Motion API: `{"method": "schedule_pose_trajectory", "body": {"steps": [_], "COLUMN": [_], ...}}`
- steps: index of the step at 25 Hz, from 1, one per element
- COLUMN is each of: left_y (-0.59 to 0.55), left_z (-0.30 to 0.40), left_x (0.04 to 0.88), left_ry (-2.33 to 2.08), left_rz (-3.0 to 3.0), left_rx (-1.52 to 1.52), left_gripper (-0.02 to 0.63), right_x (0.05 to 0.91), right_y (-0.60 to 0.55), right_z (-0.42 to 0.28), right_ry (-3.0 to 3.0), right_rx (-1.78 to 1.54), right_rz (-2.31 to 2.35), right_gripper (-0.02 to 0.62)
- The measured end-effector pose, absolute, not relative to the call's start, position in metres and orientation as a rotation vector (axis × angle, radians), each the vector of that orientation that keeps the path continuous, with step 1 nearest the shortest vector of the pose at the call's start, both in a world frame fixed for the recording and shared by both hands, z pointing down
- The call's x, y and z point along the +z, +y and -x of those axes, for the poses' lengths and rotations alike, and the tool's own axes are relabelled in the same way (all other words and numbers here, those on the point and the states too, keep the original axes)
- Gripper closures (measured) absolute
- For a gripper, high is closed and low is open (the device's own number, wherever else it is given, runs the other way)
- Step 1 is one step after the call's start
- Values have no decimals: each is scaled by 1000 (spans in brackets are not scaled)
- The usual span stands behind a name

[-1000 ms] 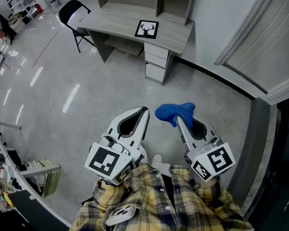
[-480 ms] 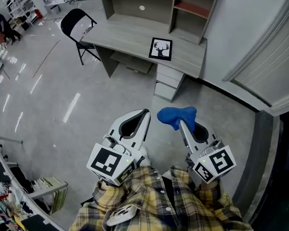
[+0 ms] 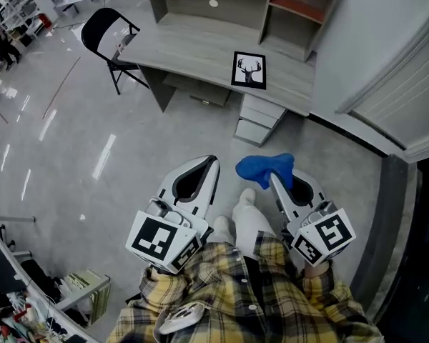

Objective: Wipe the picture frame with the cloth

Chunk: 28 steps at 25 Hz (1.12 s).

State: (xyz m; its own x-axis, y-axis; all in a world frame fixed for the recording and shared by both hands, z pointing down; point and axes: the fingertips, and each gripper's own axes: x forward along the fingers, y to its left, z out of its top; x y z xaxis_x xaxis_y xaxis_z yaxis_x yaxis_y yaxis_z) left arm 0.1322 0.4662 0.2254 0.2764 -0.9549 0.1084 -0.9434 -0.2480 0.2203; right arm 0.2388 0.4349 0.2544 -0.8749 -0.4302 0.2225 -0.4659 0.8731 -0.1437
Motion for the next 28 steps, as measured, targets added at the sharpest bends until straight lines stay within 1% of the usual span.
{"method": "schedule_pose_trajectory", "body": {"steps": [8,16,22,28], "left_y": [409,297,214,167], "left_z": [-83,-40,-27,-30], "left_x": [243,235,223,219], "left_ry": [-1816,-1874,-1903,-1879], "left_rz": [-2230,-2213,-2232,-2250], "left_rx": [-74,-99,-113,-99], "left_gripper": [603,602,603,603], "right_x": [273,264,251,245], "right_y": [368,255,166,119], "right_z": [-196,-152,-146,-152], "right_ry": [-2843,-2873,-2893,-2894], "right_rx": [315,277,236,252], "right_rz": [-633,-586,-608,-656], "right_gripper": [554,554,554,554]}}
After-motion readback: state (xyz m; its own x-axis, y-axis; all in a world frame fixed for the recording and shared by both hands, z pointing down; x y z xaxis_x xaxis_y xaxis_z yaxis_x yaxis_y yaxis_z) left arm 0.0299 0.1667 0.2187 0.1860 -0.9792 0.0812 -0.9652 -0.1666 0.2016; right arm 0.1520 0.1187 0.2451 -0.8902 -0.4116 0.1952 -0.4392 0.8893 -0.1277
